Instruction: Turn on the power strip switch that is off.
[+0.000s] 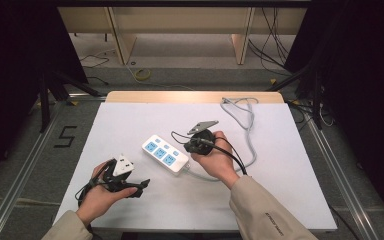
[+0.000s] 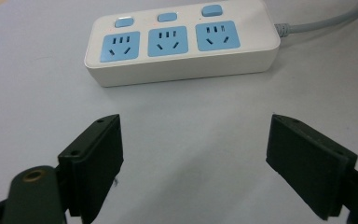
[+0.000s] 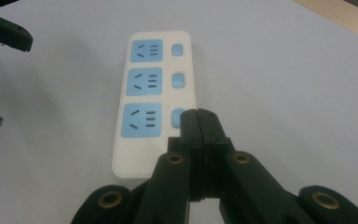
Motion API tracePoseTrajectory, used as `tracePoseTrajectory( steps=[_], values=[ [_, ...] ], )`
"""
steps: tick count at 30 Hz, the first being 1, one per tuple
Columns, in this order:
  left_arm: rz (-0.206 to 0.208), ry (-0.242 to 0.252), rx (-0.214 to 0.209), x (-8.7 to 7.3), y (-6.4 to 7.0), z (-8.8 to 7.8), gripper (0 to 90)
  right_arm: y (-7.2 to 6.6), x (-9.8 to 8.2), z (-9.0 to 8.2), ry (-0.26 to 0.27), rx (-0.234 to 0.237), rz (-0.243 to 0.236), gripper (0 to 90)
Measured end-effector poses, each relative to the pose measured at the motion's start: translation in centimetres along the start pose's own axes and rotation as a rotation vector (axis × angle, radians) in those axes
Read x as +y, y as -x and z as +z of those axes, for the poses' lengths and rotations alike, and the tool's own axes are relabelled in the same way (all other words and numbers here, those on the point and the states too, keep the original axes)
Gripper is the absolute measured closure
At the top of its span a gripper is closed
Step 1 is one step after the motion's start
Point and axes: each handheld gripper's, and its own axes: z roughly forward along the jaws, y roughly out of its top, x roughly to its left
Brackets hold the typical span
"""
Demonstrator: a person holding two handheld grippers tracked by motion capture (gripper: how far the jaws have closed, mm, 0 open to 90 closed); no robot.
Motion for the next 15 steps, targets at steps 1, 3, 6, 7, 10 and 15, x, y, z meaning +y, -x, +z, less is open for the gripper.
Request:
tracePoseTrajectory(
  steps=[1,3,6,7,10,15],
  values=[
    [0.001,0.000,0.000,0.0,0.0,0.0,18.3,0.0,0.0,0.1,0.000,0.000,-0.004,90.0],
    [0.000,0.000,0.000,0.0,0.0,0.0,18.3,0.0,0.2,0.4,-0.006,0.001,-0.005,90.0],
    [-0.001,-0.001,-0.001,0.0,0.0,0.0,18.4,0.0,0.4,0.6,-0.011,0.003,-0.008,90.0],
    [-0.001,-0.001,-0.001,0.0,0.0,0.0,18.4,0.0,0.4,0.6,-0.011,0.003,-0.008,90.0],
    [0.002,0.000,-0.002,0.0,0.0,0.1,18.4,-0.1,0.6,0.8,-0.018,0.005,-0.012,90.0],
    [0.002,-0.002,-0.002,0.0,0.0,0.0,18.4,-0.2,0.9,1.3,-0.024,0.007,-0.019,90.0]
  ],
)
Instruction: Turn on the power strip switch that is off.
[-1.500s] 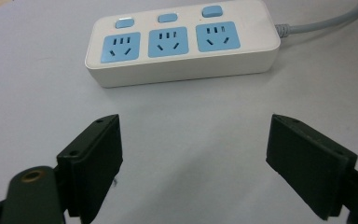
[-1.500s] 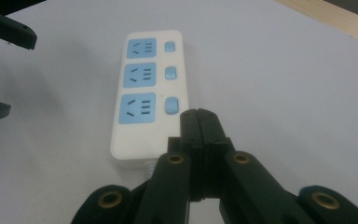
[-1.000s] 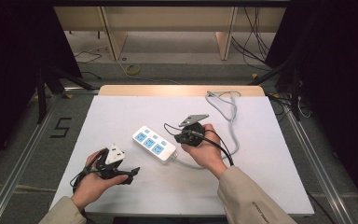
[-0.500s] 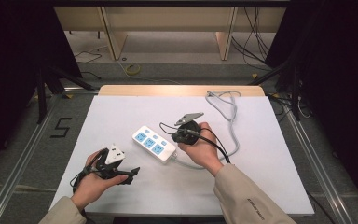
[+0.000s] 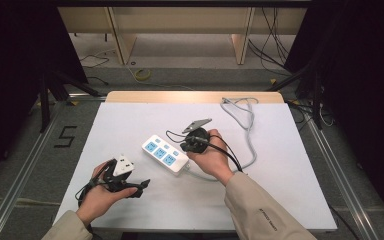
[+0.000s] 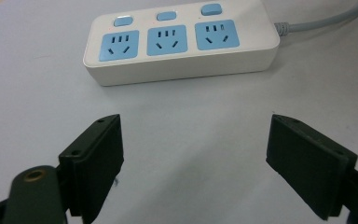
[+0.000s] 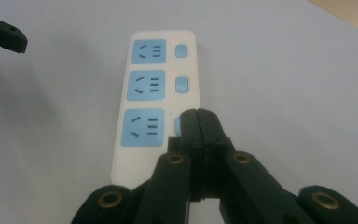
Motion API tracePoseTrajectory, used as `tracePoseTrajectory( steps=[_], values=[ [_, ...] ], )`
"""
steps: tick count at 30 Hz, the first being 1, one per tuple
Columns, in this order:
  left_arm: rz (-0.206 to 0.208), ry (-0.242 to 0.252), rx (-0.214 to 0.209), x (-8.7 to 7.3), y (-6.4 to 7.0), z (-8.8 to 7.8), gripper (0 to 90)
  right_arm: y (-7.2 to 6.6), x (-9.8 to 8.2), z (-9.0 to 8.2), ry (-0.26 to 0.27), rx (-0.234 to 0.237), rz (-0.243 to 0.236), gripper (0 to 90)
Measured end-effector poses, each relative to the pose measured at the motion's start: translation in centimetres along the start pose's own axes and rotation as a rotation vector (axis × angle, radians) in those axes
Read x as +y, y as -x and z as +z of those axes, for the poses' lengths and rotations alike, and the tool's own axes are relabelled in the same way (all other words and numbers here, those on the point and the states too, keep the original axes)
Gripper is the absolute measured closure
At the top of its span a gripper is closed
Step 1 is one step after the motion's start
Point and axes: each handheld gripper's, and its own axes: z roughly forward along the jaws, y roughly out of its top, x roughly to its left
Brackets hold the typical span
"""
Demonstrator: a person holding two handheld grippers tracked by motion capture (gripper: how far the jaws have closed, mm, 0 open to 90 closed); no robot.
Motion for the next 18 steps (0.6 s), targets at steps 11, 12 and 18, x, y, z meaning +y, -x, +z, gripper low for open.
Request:
tracePoseTrajectory(
  steps=[11,12,18],
  values=[
    [0.000,0.001,-0.002,0.0,0.0,0.0,18.6,-0.2,0.6,1.0,-0.018,0.006,0.000,90.0],
    [0.000,0.002,-0.002,0.0,0.0,0.0,18.6,-0.2,0.6,1.0,-0.019,0.006,0.000,90.0],
    [0.001,0.003,-0.001,0.0,0.0,0.0,18.6,-0.3,0.7,1.6,-0.036,0.009,-0.003,90.0]
  ],
)
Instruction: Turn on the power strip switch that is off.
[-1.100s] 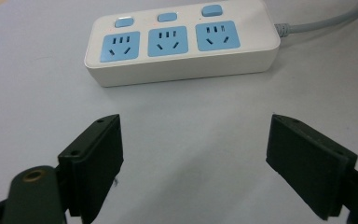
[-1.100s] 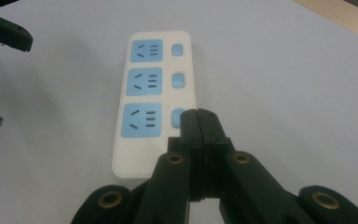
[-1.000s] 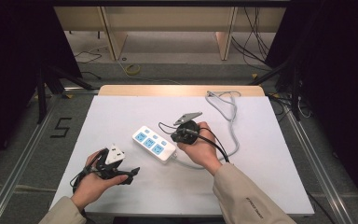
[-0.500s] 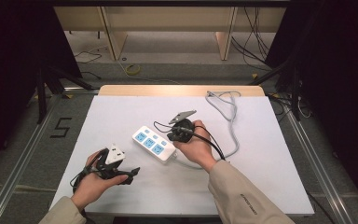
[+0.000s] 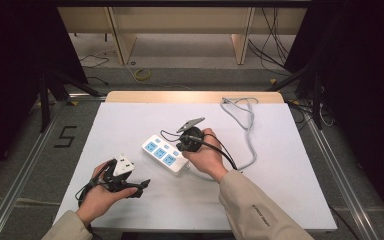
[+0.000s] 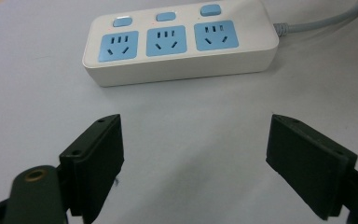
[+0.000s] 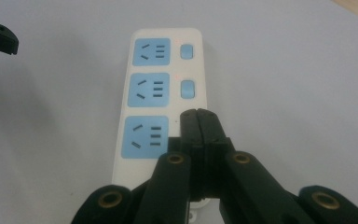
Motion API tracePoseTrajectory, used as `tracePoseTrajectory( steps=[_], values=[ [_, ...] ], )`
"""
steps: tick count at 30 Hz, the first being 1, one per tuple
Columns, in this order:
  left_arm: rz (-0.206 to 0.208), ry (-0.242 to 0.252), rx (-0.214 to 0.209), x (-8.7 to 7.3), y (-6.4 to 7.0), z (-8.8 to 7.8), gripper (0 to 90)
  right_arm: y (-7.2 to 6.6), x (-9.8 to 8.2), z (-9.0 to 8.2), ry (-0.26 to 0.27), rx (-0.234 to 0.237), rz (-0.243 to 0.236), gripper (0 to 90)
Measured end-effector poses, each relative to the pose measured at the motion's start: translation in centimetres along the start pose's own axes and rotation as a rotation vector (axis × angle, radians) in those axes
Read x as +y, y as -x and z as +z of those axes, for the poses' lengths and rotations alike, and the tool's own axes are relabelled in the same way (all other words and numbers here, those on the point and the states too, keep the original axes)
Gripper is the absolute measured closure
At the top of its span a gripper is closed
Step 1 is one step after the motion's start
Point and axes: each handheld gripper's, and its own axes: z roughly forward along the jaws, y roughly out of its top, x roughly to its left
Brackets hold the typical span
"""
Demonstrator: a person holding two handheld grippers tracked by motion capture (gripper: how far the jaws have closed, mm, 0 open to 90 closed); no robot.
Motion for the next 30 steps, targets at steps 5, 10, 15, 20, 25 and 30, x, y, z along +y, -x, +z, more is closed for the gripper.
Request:
tracePoseTrajectory(
  steps=[5,10,15,20,25,30],
  values=[
    [0.000,-0.001,-0.003,0.0,0.0,0.0,18.7,-0.2,0.3,0.4,-0.008,0.003,-0.005,90.0],
    [-0.004,0.000,-0.004,0.0,0.0,0.0,18.7,-0.1,0.5,0.9,-0.020,0.002,-0.003,90.0],
    [-0.003,0.000,-0.003,0.0,0.0,0.0,18.7,0.0,0.6,1.6,-0.030,0.002,-0.007,90.0],
    [-0.002,-0.001,-0.004,0.0,0.0,0.0,18.8,-0.1,0.6,2.3,-0.055,0.005,-0.016,90.0],
    [-0.006,0.002,-0.003,0.0,0.0,0.0,18.8,-0.1,0.5,3.0,-0.088,0.008,-0.015,90.0],
    [-0.005,0.002,-0.004,0.0,0.0,0.0,18.8,-0.1,0.5,3.4,-0.097,0.006,-0.016,90.0]
  ],
)
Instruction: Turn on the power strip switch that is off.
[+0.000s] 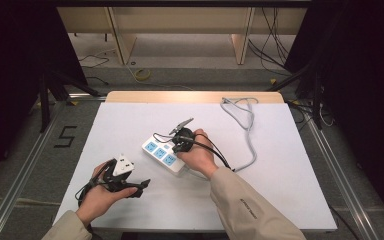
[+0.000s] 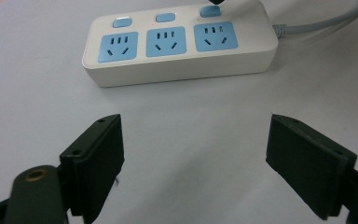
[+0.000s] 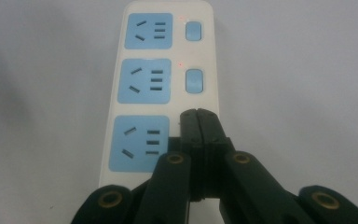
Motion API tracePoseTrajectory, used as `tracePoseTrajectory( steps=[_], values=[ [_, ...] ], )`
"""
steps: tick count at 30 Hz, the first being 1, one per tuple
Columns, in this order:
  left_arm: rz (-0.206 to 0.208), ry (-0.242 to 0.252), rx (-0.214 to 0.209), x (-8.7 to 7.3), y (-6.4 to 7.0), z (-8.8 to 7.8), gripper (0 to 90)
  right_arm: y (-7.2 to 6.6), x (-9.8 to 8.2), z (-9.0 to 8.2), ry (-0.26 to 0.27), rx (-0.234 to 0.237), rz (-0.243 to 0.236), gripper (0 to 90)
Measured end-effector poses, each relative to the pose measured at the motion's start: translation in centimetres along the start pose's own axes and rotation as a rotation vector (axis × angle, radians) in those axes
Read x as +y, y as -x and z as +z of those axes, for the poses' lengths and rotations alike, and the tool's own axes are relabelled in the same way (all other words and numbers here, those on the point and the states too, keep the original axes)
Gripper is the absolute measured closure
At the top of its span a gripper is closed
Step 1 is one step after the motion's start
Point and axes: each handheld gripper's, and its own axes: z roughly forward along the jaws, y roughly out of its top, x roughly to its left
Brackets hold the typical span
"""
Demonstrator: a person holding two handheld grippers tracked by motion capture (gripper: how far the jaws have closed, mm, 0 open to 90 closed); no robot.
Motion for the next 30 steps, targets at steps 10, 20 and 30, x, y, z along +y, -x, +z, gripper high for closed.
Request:
tracePoseTrajectory(
  steps=[10,20,30],
  values=[
    [0.004,-0.001,-0.001,0.01,-0.02,-0.01,18.8,0.02,0.04,0.46,-0.016,-0.001,0.001,90.0],
    [0.005,-0.001,0.000,0.02,0.01,0.00,19.0,0.23,0.51,0.62,-0.063,0.016,-0.004,90.0],
    [0.000,0.002,-0.001,0.04,0.07,0.05,19.1,0.01,0.85,0.75,-0.094,0.007,0.002,90.0]
  ],
)
